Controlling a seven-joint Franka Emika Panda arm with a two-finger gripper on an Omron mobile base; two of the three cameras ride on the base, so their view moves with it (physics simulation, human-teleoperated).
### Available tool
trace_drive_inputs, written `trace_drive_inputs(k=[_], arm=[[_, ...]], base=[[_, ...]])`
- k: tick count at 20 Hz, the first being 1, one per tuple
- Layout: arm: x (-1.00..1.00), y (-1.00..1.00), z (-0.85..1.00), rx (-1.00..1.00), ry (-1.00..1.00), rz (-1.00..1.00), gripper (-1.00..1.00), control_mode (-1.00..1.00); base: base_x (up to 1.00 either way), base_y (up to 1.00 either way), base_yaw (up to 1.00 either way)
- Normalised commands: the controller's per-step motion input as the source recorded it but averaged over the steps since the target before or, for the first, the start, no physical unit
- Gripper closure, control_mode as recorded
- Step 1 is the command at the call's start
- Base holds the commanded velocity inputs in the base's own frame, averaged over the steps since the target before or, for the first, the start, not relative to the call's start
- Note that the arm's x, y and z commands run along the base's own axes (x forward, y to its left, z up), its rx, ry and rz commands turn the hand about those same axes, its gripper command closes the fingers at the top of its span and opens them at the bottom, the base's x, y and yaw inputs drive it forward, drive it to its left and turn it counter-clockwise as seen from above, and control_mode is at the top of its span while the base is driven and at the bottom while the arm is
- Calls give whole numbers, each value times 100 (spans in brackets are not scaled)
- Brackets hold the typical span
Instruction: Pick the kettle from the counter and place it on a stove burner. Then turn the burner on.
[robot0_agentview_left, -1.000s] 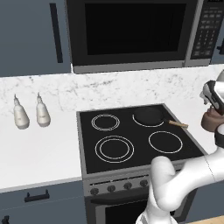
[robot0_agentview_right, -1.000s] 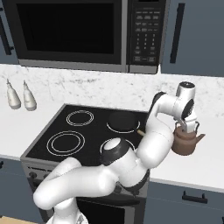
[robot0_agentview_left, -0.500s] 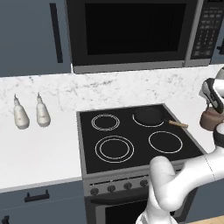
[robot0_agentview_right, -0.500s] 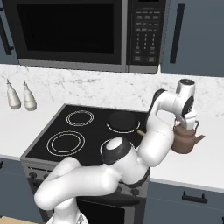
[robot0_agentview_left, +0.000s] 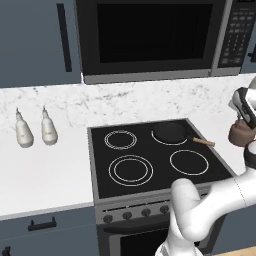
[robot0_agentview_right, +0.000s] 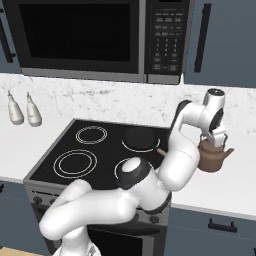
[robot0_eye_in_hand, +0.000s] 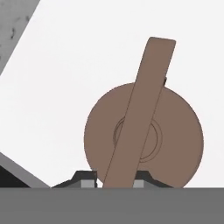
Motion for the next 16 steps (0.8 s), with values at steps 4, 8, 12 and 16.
trace_drive_inputs(k=[4, 8, 12, 16], arm=[[-20, 0, 19, 0, -24, 0, 100, -100], [-30, 7, 31, 0, -31, 0, 100, -100], [-37, 40, 51, 0, -30, 0, 100, -100], [-39, 68, 80, 0, -22, 0, 100, -100]], base=[[0, 0, 0], [0, 0, 0], [0, 0, 0], [0, 0, 0]])
